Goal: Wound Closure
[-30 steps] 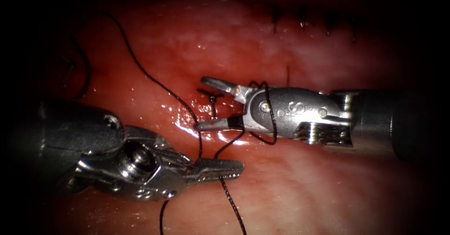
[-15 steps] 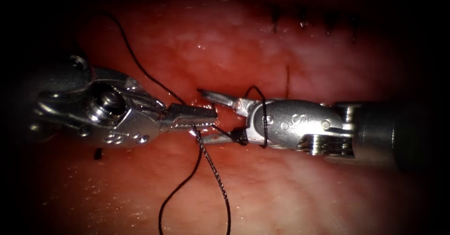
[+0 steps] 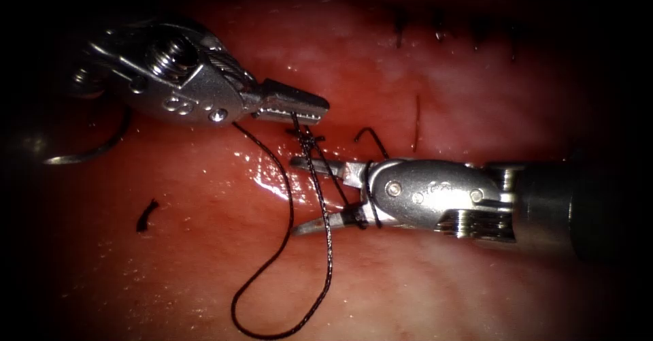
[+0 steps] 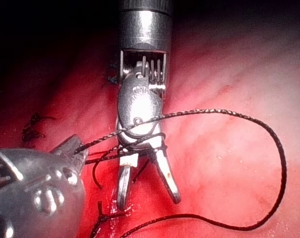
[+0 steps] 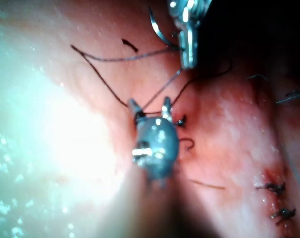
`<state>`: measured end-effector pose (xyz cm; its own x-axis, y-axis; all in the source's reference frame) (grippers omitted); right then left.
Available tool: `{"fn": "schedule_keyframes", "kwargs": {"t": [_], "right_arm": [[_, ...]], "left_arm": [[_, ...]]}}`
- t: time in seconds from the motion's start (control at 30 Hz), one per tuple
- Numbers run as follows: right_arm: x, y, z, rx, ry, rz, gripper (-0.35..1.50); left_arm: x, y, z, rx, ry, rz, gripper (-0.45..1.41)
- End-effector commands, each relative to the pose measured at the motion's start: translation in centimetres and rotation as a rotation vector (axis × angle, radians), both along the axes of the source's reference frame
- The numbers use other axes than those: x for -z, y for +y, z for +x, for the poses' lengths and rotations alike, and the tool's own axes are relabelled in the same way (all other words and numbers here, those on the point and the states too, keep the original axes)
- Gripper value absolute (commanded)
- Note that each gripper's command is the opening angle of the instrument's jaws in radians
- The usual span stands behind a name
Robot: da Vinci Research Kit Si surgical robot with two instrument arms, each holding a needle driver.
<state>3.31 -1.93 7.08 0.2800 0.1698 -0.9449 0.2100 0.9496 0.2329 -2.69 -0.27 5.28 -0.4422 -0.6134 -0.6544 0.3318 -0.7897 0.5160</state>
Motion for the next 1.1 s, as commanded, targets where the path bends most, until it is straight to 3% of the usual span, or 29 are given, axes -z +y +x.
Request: {"fn": "schedule_keyframes", "kwargs": {"t": [0.03, 0.1, 0.23, 0.33, 0.43, 0.8, 0.9, 1.1], "right_arm": [[-0.05, -0.01, 0.04, 0.000, 0.015, 0.014, 0.74], [-0.05, 0.00, 0.02, 0.003, 0.044, 0.028, 0.74], [-0.06, 0.01, -0.01, 0.014, 0.101, 0.070, 0.44], [-0.05, 0.00, -0.05, -0.004, 0.180, 0.126, 0.37], [-0.05, 0.00, -0.09, -0.010, 0.255, 0.178, 0.07], [-0.04, 0.05, -0.16, -0.129, 0.393, 0.266, 0.07], [-0.04, 0.10, -0.15, -0.178, 0.404, 0.277, 0.16], [-0.03, 0.21, -0.13, -0.292, 0.426, 0.308, 0.11]], "left_arm": [[-0.09, 0.06, -0.06, 0.002, -0.019, 0.006, -0.45], [-0.16, 0.11, -0.06, 0.004, -0.036, 0.024, -0.45], [-0.35, 0.10, -0.09, -0.017, -0.094, 0.076, -0.45], [-0.53, 0.02, -0.07, -0.037, -0.123, 0.097, -0.45], [-0.68, -0.01, -0.01, -0.037, -0.126, 0.106, -0.45], [-0.93, -0.21, -0.01, -0.031, -0.125, 0.116, -0.45], [-0.99, -0.31, -0.03, -0.029, -0.126, 0.123, -0.45], [-1.06, -0.55, -0.04, -0.030, -0.126, 0.126, -0.45]]}}
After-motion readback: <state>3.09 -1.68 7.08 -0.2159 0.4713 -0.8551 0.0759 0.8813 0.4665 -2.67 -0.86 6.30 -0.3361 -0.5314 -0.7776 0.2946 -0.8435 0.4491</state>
